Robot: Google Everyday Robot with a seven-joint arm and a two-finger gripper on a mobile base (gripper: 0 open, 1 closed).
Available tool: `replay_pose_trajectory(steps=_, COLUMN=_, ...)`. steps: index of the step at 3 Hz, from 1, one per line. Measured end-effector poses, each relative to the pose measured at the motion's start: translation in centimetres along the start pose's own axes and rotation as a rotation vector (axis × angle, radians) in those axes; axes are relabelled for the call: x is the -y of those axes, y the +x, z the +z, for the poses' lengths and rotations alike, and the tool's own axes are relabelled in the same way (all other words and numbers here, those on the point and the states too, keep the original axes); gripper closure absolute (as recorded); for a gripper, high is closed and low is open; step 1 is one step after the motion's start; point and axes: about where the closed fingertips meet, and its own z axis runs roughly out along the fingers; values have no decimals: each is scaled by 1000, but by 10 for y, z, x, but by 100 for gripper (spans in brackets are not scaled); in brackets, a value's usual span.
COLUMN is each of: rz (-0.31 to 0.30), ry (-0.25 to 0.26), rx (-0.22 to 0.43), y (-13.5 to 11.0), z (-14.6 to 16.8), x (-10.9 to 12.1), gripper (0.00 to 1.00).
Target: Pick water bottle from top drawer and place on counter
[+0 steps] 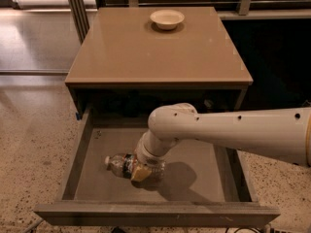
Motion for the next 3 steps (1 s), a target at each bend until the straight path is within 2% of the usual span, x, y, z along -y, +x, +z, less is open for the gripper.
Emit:
replay_pose_trajectory(steps=1, rz=0, ry=0, rx=0, y=0, z=0, x=0, gripper=92)
replay_pose_trajectory(steps=2, rz=-29, ry=0, rx=7, y=-21, z=-20, x=7, gripper=100)
replay_pose_trajectory(steps=3, rz=-112, ry=15, rx=29, y=-65, z=-78, x=26, gripper=100)
